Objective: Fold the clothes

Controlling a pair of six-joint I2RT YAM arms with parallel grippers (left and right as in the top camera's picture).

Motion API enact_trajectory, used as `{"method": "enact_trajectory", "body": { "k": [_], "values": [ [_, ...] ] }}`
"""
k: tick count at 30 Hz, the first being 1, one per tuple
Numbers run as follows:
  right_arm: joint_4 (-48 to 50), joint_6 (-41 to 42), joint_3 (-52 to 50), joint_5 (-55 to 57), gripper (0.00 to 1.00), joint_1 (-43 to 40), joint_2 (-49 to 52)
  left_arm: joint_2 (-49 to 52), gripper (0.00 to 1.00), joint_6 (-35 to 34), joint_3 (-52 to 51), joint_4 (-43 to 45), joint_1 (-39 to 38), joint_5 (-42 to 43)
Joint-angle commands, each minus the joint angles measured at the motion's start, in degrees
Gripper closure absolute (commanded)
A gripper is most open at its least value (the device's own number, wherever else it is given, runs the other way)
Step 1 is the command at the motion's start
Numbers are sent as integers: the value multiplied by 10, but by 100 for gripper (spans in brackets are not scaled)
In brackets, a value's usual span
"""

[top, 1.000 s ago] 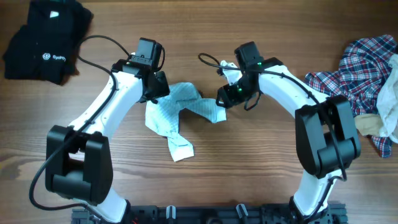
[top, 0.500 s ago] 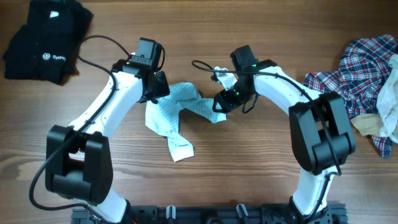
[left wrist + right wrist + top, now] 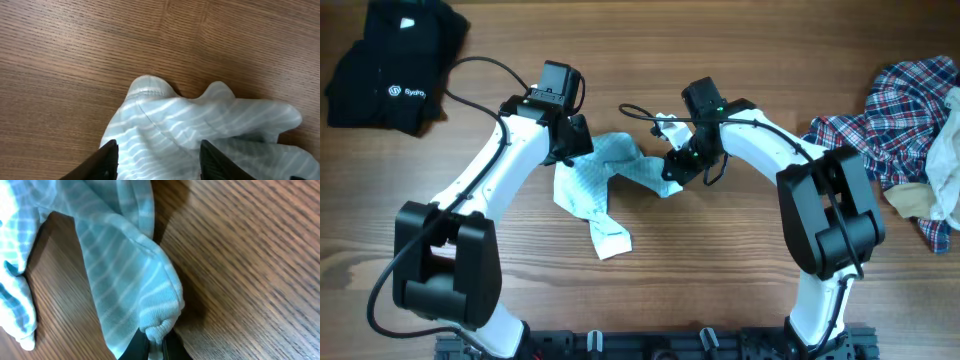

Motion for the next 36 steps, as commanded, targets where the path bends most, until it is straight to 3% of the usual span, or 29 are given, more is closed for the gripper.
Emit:
{"method": "enact_trajectory", "body": {
  "k": [1,11,17,22,28,36],
  "values": [
    [-13,1,2,8,96,-1,-3,3,46,2,8,2,4,-8],
    [-152,15,19,-3,96,43,-90,3,46,2,8,8,4,-8],
    [-155,103,19,162,96,63,-90,3,46,2,8,10,4,-8],
    [-148,150,19,238,96,25,-90,3,46,2,8,10,4,-8],
    [-146,184,19,239,96,-44,-90,3,46,2,8,10,4,-15],
    [-139,276,19,355,96,-85,-90,3,46,2,8,10,4,-15]
  ]
}}
